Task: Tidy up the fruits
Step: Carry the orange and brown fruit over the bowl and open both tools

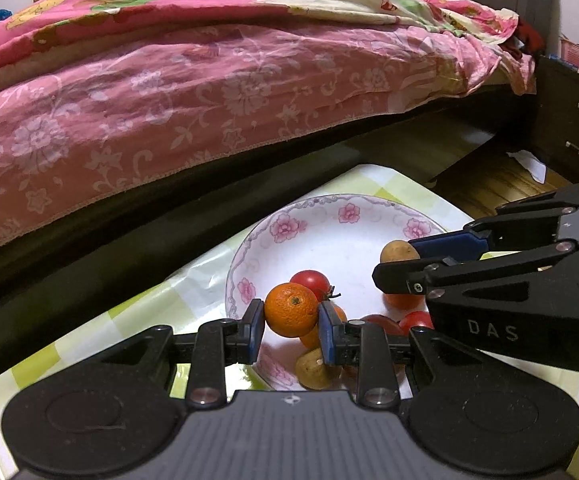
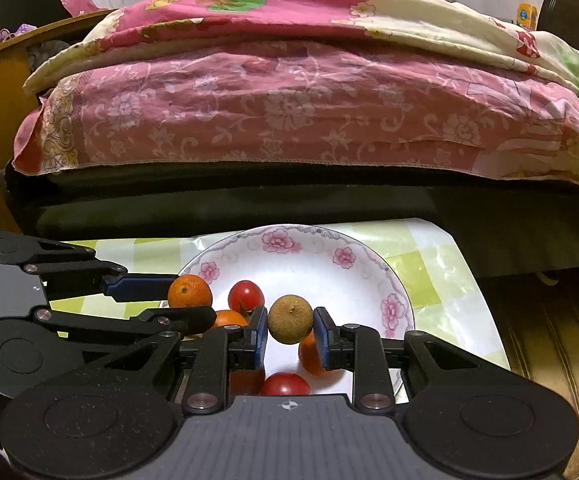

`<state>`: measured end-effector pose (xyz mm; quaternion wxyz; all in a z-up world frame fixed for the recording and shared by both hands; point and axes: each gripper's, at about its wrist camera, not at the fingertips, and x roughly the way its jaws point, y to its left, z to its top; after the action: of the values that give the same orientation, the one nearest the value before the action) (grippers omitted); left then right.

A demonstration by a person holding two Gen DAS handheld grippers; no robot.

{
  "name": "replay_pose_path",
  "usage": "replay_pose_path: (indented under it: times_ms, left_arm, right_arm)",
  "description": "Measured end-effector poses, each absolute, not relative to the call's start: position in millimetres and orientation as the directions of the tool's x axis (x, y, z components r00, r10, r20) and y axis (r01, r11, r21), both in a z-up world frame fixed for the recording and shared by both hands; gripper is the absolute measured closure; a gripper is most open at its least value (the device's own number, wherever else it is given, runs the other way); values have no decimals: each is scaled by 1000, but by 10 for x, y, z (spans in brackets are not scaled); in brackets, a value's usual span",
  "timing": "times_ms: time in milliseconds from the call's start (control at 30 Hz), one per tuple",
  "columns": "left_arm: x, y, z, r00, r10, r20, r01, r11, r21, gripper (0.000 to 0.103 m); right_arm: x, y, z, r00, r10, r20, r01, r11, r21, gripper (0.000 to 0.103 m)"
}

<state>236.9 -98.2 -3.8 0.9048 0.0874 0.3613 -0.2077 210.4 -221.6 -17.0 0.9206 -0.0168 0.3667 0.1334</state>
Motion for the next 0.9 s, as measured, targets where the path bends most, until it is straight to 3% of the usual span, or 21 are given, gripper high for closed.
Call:
replay_pose_path:
  times_ms: [900]
  left_arm:
    - [2455,-962,-42,660,-328,-676,432,902,-16,66]
  right_arm:
    - [2250,-2245,-232,702,219,-677,-241,968,63,79]
